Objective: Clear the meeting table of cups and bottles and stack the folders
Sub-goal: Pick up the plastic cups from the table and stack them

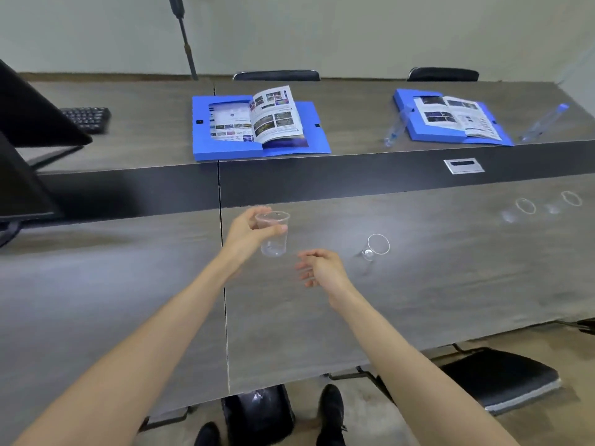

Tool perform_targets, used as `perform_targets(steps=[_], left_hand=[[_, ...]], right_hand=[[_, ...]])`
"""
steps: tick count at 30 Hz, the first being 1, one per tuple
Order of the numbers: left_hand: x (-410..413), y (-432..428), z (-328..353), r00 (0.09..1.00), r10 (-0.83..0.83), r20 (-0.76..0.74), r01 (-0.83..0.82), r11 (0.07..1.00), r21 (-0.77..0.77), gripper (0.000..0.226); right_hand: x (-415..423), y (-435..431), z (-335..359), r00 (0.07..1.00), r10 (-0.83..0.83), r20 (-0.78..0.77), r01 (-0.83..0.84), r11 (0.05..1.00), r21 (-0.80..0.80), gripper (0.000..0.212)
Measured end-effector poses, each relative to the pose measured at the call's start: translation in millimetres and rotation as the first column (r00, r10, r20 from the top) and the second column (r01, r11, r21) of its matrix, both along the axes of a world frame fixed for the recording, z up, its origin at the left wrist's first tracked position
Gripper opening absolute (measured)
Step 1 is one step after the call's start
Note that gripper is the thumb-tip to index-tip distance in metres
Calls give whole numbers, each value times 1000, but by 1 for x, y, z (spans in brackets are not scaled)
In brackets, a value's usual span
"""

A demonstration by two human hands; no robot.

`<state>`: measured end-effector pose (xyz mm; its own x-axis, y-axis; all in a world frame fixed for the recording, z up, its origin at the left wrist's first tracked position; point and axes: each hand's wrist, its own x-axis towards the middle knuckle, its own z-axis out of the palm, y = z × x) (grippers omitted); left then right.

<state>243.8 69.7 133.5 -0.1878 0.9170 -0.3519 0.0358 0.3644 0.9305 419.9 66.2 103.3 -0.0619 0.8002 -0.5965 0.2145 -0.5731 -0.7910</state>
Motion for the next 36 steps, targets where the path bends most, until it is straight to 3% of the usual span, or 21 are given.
perform_targets(steps=[3, 6, 8, 10, 13, 19, 22, 26, 30, 33, 36], left_hand=[[46, 1, 1, 998, 67, 9, -67, 997, -29, 61], [91, 2, 1, 996, 72, -52, -75, 995, -60, 60], [114, 5, -2, 993, 100, -58, -104, 992, -71, 55], [136, 6, -5, 990, 139, -30, -141, 986, -89, 52], [157, 7, -8, 990, 121, -78, -127, 989, -81, 50], [171, -2, -10, 984, 158, -82, -164, 984, -72, 52], [173, -15, -14, 982, 147, -120, -157, 985, -77, 46], [170, -39, -21, 971, 82, -224, -104, 991, -89, 48], [178, -58, -12, 956, 28, -291, -45, 998, -53, 53], [194, -64, 5, 961, 24, -276, -15, 999, 38, 52], [215, -69, 31, 966, -23, -256, 67, 984, 164, 50]], right_hand=[[52, 33, -31, 932, 180, 315, -225, 967, 115, 23], [109, 61, -48, 592, 238, 770, -602, 766, 226, 38], [140, 87, -53, 420, 153, 895, -718, 660, 223, 48], [164, 112, -63, 324, 220, 920, -738, 667, 100, 63], [182, 135, -85, 261, 435, 862, -735, 668, -114, 84], [196, 140, -119, 233, 512, 827, -786, 599, -150, 50], [195, 125, -124, 319, 499, 806, -764, 639, -92, 54], [185, 100, -91, 697, 399, 596, -573, 809, 129, 63], [182, 82, -5, 915, 183, 360, -333, 846, 416, 65], [187, 59, 71, 971, 166, 174, -237, 788, 569, 58], [198, 23, 113, 945, 217, 244, -326, 664, 673, 62]])
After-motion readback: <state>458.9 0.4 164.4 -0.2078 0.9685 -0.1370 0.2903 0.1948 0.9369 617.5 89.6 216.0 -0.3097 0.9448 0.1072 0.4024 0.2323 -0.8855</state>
